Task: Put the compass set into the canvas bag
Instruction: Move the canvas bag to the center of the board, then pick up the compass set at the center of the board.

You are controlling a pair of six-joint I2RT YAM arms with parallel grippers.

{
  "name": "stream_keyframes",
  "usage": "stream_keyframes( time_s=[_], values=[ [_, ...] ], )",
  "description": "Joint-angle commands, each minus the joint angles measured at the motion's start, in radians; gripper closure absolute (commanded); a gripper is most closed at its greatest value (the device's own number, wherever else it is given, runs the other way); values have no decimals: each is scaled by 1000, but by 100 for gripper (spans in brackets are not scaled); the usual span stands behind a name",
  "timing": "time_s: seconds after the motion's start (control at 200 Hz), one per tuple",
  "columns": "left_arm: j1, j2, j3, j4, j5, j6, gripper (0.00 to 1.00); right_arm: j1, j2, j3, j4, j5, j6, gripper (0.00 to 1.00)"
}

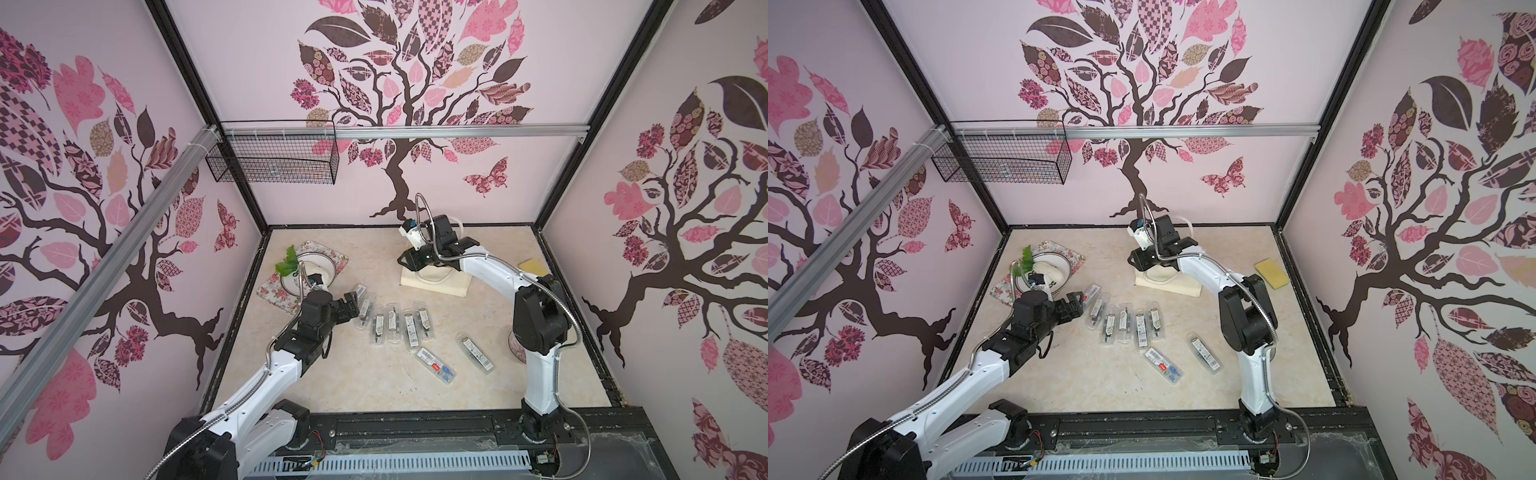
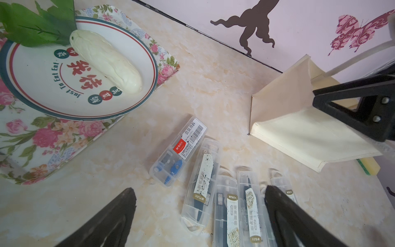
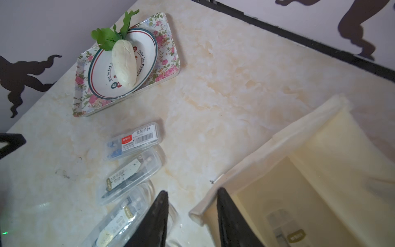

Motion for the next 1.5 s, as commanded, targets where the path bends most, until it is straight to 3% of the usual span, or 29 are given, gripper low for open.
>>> stream_keyframes(
  time_s=[0.0,0.19,0.29,0.43,0.62,0.725,0.85,1.22,1.495],
  values=[
    [-2,-22,-10,-12,-24,5,3,4,11,34,-3,-17,-10,43],
    [-2,-36,-12,-9,-47,6,3,4,-177,-54,68,94,16,19],
    [-3,-34,-5,-10,-51,12,3,3,-298,-101,73,199,34,12],
    [-3,-23,15,-9,-28,20,3,2,-457,-200,74,337,89,8],
    [-3,29,62,-45,-15,2,3,3,-615,-348,63,401,191,8],
    [-3,86,100,-99,-55,-8,3,3,-694,-463,90,376,220,10],
    [-3,150,152,-158,-56,0,3,4,-783,-583,109,249,243,17],
    [-3,171,122,-62,-20,-14,3,17,-1066,-813,142,-85,231,21],
    [-3,180,125,-64,-4,-17,3,46,-975,-908,116,44,275,24]
  ],
)
